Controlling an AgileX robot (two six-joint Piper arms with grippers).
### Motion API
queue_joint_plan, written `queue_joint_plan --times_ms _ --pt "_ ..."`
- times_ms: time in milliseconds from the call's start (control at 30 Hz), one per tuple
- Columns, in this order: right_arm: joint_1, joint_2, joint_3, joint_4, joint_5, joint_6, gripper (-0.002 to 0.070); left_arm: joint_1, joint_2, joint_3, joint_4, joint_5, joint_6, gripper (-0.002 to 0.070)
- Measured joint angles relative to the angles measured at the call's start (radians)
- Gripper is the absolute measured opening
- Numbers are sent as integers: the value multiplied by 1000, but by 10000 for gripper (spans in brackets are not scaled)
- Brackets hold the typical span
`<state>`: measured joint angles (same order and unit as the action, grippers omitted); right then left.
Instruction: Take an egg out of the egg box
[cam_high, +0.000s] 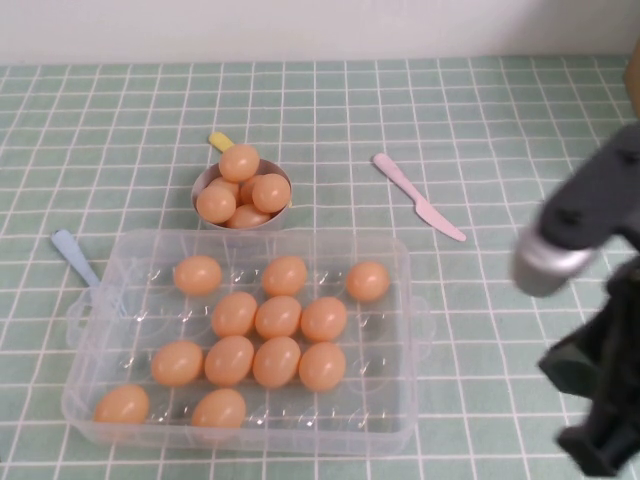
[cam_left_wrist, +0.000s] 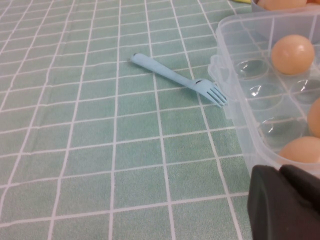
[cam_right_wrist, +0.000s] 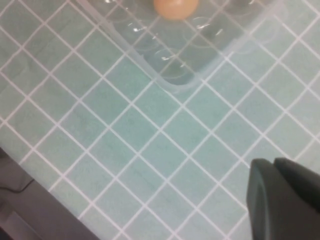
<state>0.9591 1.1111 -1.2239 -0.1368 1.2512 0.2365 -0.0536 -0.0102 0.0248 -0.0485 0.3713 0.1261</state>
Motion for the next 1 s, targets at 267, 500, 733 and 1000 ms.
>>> queue_joint_plan --times_ms 267,500,733,1000 --pt "-20 -214 226 -36 -42 43 -16 0 0 0 0 0 0 -3" --pt "-372 -477 688 -3 -575 28 -16 0 0 0 0 0 0 -3" --pt "-671 -791 1102 14 -1078 26 -17 0 0 0 0 0 0 -3" --pt "-841 -1018 1249 14 -1158 26 -16 0 0 0 0 0 0 -3"
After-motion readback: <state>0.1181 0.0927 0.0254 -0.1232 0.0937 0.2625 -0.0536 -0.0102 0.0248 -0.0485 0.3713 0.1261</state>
